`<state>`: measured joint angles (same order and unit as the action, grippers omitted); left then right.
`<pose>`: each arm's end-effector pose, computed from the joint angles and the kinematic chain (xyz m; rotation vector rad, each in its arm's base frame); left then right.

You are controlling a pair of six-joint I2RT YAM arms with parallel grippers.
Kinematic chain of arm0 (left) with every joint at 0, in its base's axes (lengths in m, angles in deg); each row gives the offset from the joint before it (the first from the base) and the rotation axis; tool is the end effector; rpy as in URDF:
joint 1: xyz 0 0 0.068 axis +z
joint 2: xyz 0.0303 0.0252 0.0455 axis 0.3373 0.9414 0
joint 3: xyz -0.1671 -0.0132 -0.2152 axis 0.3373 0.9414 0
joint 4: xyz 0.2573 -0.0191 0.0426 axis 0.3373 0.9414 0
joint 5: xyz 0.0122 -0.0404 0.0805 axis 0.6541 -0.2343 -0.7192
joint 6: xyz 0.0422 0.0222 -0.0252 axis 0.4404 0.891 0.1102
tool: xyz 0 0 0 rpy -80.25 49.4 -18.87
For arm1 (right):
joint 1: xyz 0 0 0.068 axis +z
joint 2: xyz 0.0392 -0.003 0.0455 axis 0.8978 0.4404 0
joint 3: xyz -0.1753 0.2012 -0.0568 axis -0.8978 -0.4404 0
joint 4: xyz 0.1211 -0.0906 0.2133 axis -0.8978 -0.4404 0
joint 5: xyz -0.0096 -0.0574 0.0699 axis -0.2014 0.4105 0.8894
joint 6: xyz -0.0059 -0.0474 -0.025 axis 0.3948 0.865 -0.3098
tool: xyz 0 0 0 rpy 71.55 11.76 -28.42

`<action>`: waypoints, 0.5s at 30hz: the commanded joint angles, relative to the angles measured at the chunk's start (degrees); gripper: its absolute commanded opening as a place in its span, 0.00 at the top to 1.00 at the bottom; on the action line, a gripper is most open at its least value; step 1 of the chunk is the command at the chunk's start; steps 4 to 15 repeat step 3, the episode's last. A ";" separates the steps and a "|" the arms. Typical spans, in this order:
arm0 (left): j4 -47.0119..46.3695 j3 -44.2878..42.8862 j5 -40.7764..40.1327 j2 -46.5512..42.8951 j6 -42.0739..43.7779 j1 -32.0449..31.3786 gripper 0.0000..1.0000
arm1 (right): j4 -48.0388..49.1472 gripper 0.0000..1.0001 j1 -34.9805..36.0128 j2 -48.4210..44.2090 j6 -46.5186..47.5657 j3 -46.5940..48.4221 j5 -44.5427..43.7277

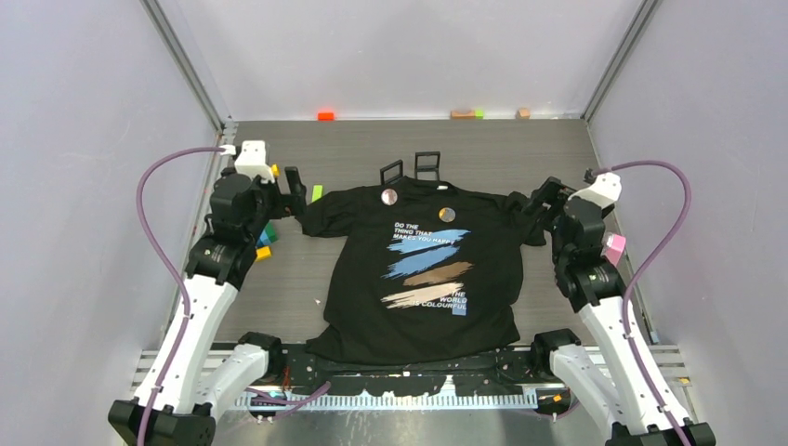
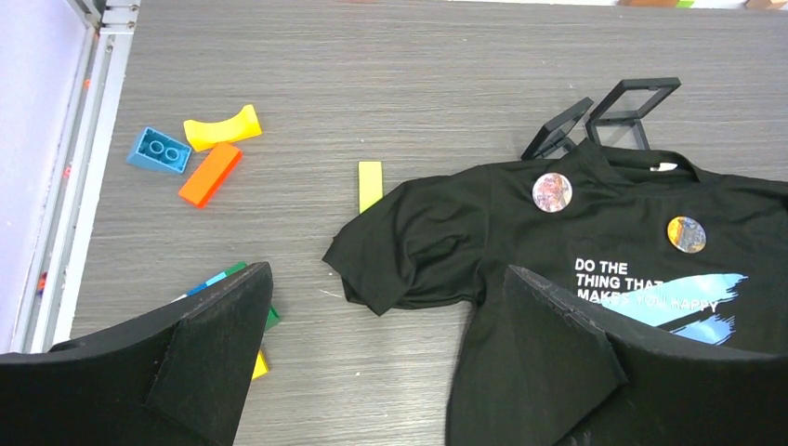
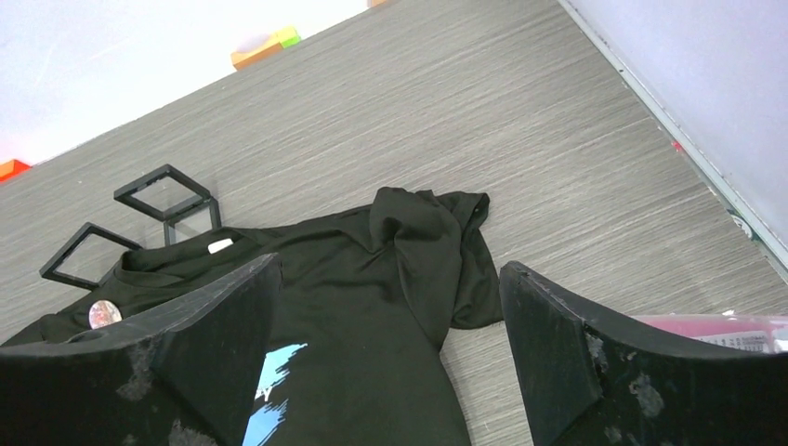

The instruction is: Pin the brooch onto the clothing

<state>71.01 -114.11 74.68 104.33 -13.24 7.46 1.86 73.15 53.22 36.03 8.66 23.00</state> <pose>0.1881 -0.0369 0.3666 -0.0342 1.8725 -0.1642 0.1685 0.0127 0.3151 0.4737 1.7539 -0.0185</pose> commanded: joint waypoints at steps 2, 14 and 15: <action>-2.41 -0.94 0.20 0.22 0.73 0.03 0.02 | 3.09 0.08 0.26 -1.01 1.34 1.24 -2.76; -2.40 -0.96 0.16 0.35 0.66 0.03 0.02 | 2.84 0.08 0.22 -0.86 1.40 1.39 -2.87; -2.40 -0.96 0.16 0.35 0.66 0.03 0.02 | 2.84 0.08 0.22 -0.86 1.40 1.39 -2.87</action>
